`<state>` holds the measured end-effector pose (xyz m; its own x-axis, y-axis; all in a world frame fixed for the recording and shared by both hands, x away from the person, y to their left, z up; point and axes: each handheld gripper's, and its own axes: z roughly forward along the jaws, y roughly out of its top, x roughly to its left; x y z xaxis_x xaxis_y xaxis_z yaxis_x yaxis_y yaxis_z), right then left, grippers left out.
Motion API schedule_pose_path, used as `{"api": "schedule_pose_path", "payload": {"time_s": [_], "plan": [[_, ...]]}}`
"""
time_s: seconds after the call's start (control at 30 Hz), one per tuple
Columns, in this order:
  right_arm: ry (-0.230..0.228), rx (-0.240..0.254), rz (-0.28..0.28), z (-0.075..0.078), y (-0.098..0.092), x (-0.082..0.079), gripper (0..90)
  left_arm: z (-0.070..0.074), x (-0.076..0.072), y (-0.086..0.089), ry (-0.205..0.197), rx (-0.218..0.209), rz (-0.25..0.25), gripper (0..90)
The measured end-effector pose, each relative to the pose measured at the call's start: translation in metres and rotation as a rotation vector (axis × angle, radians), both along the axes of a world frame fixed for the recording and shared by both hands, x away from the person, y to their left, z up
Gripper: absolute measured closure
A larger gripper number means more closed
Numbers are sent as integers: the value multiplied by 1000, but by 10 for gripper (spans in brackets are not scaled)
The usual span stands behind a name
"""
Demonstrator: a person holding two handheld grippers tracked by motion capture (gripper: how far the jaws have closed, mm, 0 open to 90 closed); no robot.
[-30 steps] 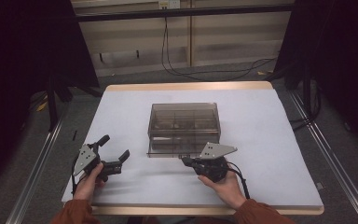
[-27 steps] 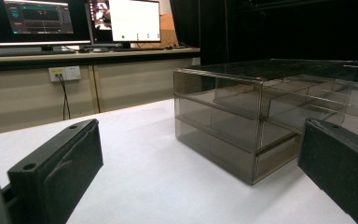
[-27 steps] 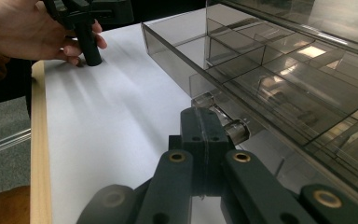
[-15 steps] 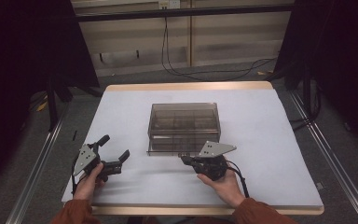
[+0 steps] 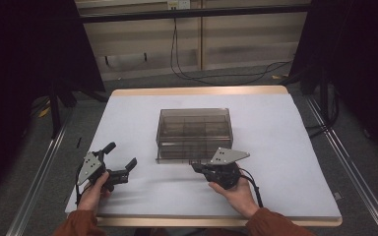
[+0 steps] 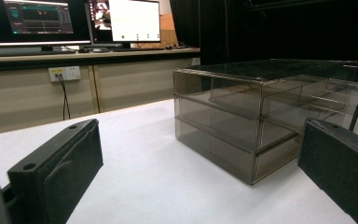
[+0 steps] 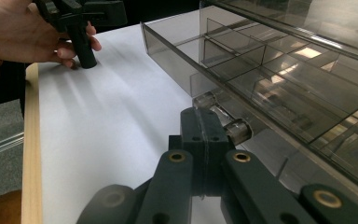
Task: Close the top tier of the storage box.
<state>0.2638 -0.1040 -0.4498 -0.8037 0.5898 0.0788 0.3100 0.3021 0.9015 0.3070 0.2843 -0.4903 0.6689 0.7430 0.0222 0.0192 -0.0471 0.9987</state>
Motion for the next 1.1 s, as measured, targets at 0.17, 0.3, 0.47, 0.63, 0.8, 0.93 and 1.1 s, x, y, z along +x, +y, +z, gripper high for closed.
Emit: {"api": "schedule_pose_path", "payload": {"time_s": [0.17,0.3,0.47,0.63,0.8,0.93,1.1], "plan": [[3,3,-5,-1,1,1,900,0,0,0,0,0,0,0],[4,-2,0,-3,3,2,900,0,0,0,0,-1,0,0],[3,-4,-6,-2,3,3,900,0,0,0,-1,-1,0,0],[0,-3,-3,-2,3,4,900,0,0,-1,1,-10,0,0],[-2,2,-11,0,1,5,900,0,0,0,0,-2,0,0],[3,-4,-10,-2,1,5,900,0,0,0,0,0,0,0],[-1,1,-4,-1,2,7,900,0,0,0,1,-9,-1,0]]}}
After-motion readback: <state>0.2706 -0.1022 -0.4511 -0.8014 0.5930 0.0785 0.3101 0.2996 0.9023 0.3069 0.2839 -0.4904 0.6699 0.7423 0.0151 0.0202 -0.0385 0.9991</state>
